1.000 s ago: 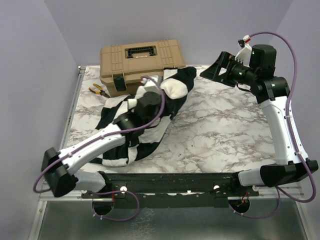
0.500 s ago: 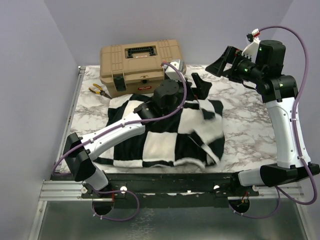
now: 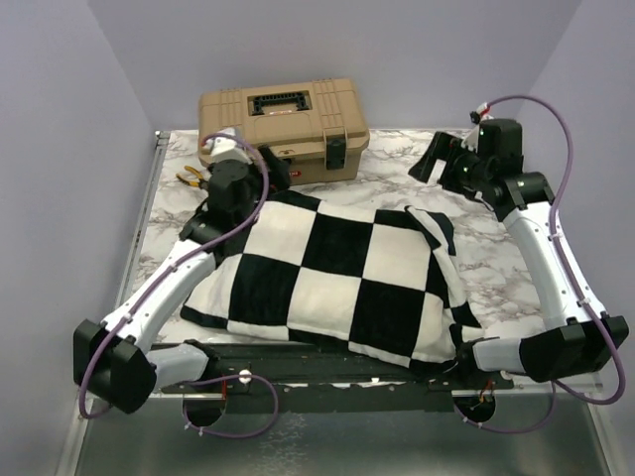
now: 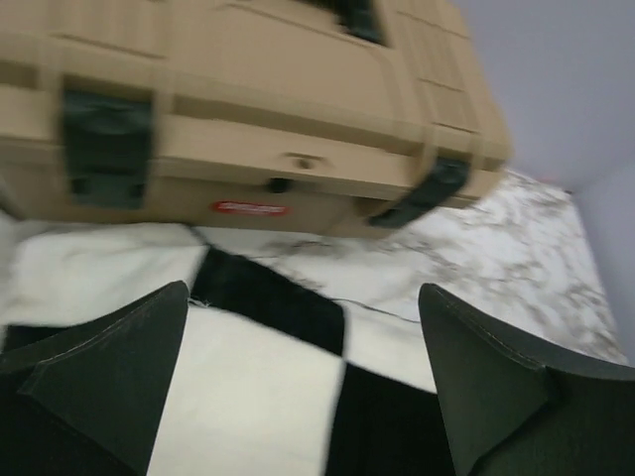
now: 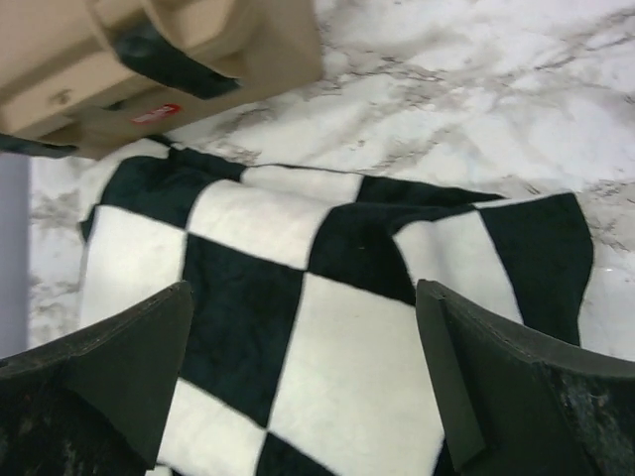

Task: Put the pillow into the pillowcase

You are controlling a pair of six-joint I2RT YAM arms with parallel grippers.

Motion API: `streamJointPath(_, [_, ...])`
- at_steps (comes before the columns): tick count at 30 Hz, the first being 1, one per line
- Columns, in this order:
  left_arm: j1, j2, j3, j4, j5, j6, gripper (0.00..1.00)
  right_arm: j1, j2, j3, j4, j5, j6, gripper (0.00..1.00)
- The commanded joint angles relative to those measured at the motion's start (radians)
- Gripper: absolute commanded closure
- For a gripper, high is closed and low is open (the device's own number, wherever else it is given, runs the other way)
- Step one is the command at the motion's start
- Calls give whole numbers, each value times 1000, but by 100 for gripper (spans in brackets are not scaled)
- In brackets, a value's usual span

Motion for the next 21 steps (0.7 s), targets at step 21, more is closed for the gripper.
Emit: streamJointPath(21, [349, -478, -984, 597, -326, 350, 1, 0, -431, -1221, 1126, 742, -315, 0])
